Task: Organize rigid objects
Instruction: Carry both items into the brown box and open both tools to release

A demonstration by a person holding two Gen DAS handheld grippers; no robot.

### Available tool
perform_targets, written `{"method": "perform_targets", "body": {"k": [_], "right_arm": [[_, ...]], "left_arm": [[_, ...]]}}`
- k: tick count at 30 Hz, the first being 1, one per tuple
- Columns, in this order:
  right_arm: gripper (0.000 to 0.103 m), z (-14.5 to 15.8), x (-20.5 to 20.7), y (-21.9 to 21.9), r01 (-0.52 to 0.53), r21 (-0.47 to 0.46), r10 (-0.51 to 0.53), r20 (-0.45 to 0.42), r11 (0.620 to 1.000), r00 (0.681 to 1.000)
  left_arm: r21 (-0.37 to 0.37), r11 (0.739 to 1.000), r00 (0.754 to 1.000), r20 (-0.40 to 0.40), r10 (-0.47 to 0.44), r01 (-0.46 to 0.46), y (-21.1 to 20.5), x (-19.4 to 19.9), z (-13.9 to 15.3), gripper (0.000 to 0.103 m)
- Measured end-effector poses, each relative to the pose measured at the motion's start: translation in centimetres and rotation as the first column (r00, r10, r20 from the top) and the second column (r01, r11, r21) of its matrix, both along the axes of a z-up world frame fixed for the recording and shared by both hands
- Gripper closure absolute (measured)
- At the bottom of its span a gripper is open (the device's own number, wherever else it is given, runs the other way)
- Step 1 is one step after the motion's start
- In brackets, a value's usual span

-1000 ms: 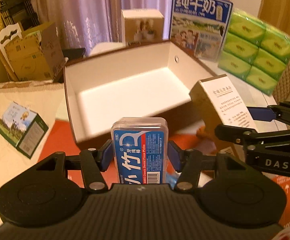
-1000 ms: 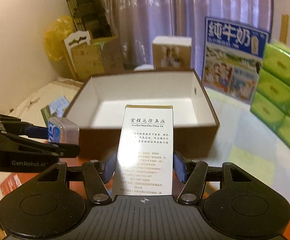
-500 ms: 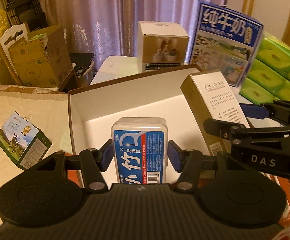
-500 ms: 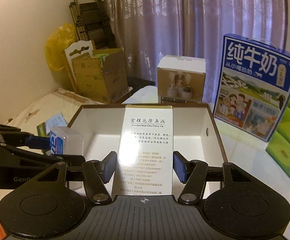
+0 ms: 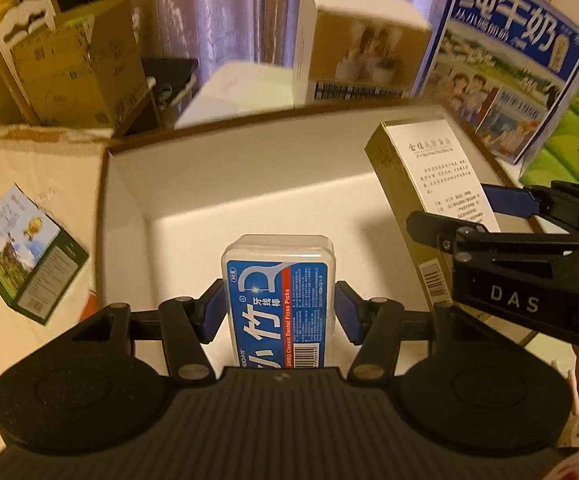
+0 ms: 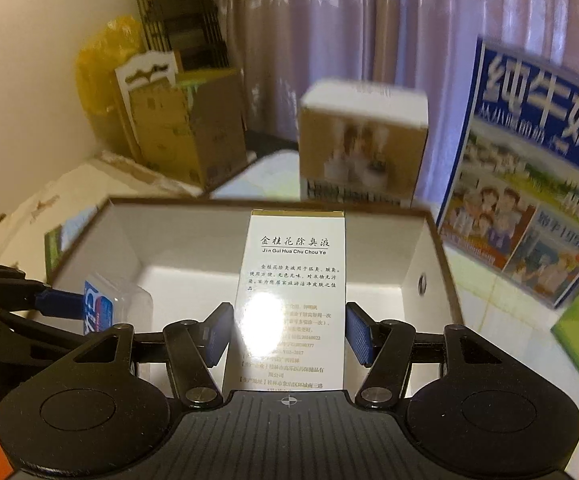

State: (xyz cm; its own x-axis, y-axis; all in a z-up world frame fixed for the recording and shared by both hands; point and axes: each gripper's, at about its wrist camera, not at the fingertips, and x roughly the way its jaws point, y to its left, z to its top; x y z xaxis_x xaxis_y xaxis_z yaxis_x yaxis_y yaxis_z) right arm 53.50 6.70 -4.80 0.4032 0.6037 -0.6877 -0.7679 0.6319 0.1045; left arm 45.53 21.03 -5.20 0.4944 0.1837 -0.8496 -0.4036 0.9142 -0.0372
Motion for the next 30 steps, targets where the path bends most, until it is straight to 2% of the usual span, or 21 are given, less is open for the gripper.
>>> {"method": "perform_targets", "body": {"k": [4,12,14,16,19,30], "right_arm": [[0.046,-2.1,0.9,-0.1,0.000,-0.048,-0.002,-0.051,0.999,0.999],[0.046,-4.3,2.4,-0.2,-0.022,-0.126,0.003,-0.149,0.992,0.989],[0.045,-4.8,2.6,-0.1,-0.028,-0.153,0.002,-0.170,0.988,0.985],[0.041,-5.0,2.4,-0.4,-0.013,-0.155,-0.013,-0.171,0.988,0.985],[0.037,-4.7,2.4,-1.2,0.022,-0.130,-0.047,-0.188,0.991,0.981],[0.036,-2.8,0.4,-2.7,0.047,-0.082,-0.062,-0.184,0.995,0.981]], "left_arm": [[-0.021,1.000,0.999,-0.038,-0.003,0.002,-0.1,0.7,-1.8,0.050],[-0.050,0.999,0.995,-0.093,-0.023,0.018,-0.1,1.8,-4.0,0.051],[-0.061,0.998,0.993,-0.107,-0.038,0.032,-0.1,1.9,-4.5,0.046],[-0.062,0.998,0.993,-0.112,-0.040,0.033,-0.1,1.6,-4.7,0.040],[-0.072,0.997,0.994,-0.102,-0.036,0.029,0.0,1.0,-4.6,0.040],[-0.039,0.998,0.997,-0.064,-0.041,0.039,-0.5,-0.5,-2.4,0.040]]}}
